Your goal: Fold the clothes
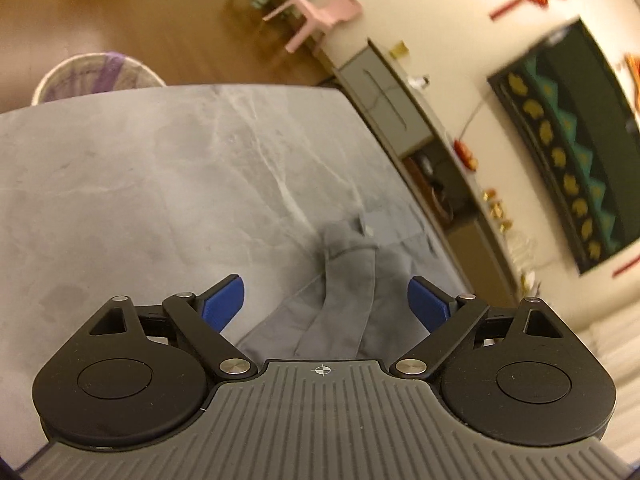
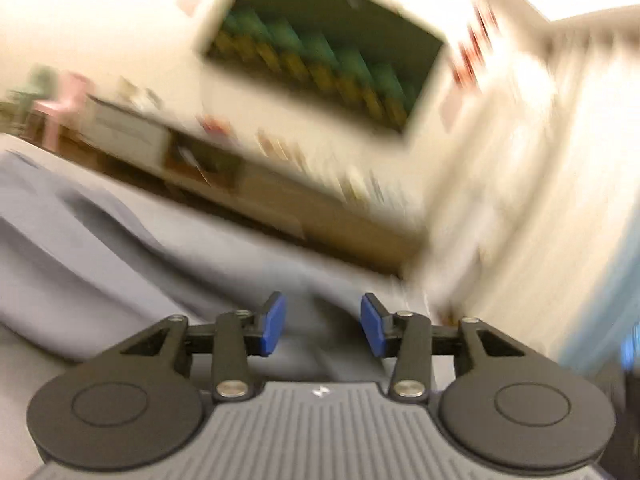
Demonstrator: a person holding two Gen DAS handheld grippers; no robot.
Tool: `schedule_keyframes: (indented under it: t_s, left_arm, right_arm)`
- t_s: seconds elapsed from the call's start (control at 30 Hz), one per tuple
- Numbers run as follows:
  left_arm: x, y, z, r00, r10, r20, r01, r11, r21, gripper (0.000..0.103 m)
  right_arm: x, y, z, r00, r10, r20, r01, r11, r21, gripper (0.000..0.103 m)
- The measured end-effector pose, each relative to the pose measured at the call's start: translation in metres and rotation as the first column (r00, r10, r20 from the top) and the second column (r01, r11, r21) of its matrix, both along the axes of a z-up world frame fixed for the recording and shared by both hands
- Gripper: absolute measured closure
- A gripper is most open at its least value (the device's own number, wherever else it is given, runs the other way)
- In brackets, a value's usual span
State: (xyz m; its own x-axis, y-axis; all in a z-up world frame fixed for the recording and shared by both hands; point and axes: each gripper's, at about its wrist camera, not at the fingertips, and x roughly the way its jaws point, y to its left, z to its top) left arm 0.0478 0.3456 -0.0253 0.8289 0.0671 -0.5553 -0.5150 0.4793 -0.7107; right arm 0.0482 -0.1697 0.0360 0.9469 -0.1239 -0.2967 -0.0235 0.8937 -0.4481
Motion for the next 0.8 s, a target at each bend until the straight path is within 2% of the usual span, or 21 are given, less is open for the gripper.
schedule_keyframes:
  t_s: [0.07,0.1,0.13,0.2,0.27,0.3,0.33,0.37,0.4,0.43,0.47,0.53,0.57,0.6,0.63,0.67,0.7,0.8]
  left_arm:
    - [-0.006,0.004,0.001,1.0,0.013,0.021,-0.013,1.0,-0.013,0.023]
    - [-0.009,0.006,0.001,1.0,0.012,0.027,-0.011,1.0,-0.028,0.023]
    - [-0.011,0.008,0.0,0.999,0.009,0.034,-0.008,0.999,-0.043,0.023]
    - [-0.015,0.013,-0.003,0.999,-0.004,0.045,0.007,0.997,-0.072,0.023]
    - [-0.019,0.017,-0.006,0.998,-0.016,0.055,0.021,0.995,-0.098,0.023]
    - [-0.02,0.019,-0.007,0.998,-0.02,0.051,0.025,0.994,-0.103,0.023]
    - [-0.022,0.021,-0.008,0.999,-0.024,0.049,0.029,0.994,-0.105,0.023]
    - [-0.025,0.023,-0.008,0.998,-0.028,0.05,0.033,0.994,-0.102,0.023]
    - [-0.028,0.024,-0.007,0.998,-0.03,0.056,0.036,0.995,-0.098,0.023]
    - [-0.031,0.025,-0.005,0.997,-0.028,0.073,0.034,0.995,-0.092,0.023]
    - [-0.035,0.026,-0.003,0.995,-0.025,0.093,0.033,0.996,-0.085,0.023]
    - [-0.041,0.027,0.001,0.989,-0.029,0.143,0.04,0.996,-0.076,0.021]
    - [-0.04,0.026,0.004,0.986,-0.04,0.16,0.052,0.996,-0.073,0.021]
    - [-0.036,0.023,0.005,0.984,-0.062,0.169,0.075,0.995,-0.072,0.021]
    - [-0.03,0.018,0.006,0.98,-0.092,0.174,0.106,0.992,-0.072,0.021]
    - [-0.023,0.012,0.007,0.976,-0.123,0.18,0.139,0.987,-0.077,0.021]
    - [-0.014,0.003,0.007,0.969,-0.161,0.189,0.18,0.979,-0.092,0.021]
    - [0.012,-0.021,0.006,0.941,-0.246,0.233,0.284,0.948,-0.144,0.019]
  right_arm:
    - [-0.015,0.064,-0.002,0.977,0.211,-0.013,-0.212,0.976,-0.046,0.049]
    - [-0.021,0.099,-0.009,0.947,0.318,-0.041,-0.321,0.945,-0.071,0.043]
    - [-0.025,0.136,-0.02,0.903,0.422,-0.082,-0.429,0.899,-0.093,0.041]
    - [-0.033,0.207,-0.044,0.791,0.588,-0.173,-0.61,0.781,-0.132,0.035]
    - [-0.035,0.273,-0.075,0.678,0.682,-0.274,-0.733,0.658,-0.175,0.031]
    - [-0.032,0.3,-0.09,0.631,0.705,-0.323,-0.774,0.602,-0.197,0.031]
    - [-0.028,0.324,-0.105,0.591,0.716,-0.37,-0.805,0.551,-0.22,0.033]
    - [-0.019,0.342,-0.11,0.577,0.712,-0.4,-0.816,0.529,-0.235,0.038]
    - [-0.008,0.356,-0.111,0.576,0.7,-0.422,-0.816,0.522,-0.247,0.075]
    - [0.003,0.371,-0.112,0.575,0.688,-0.443,-0.816,0.516,-0.259,0.099]
    - [0.017,0.366,-0.096,0.599,0.689,-0.408,-0.796,0.57,-0.205,0.101]
    - [0.047,0.335,-0.047,0.677,0.68,-0.281,-0.71,0.704,-0.005,0.102]
    - [0.062,0.319,-0.022,0.717,0.66,-0.222,-0.656,0.748,0.103,0.102]
    - [0.078,0.304,0.003,0.758,0.631,-0.166,-0.597,0.774,0.214,0.102]
    - [0.093,0.289,0.027,0.798,0.592,-0.116,-0.532,0.782,0.325,0.102]
    - [0.108,0.273,0.052,0.836,0.544,-0.073,-0.465,0.772,0.433,0.102]
    - [0.117,0.259,0.06,0.855,0.514,-0.07,-0.419,0.764,0.491,0.102]
    - [0.128,0.226,0.045,0.868,0.481,-0.126,-0.316,0.729,0.607,0.102]
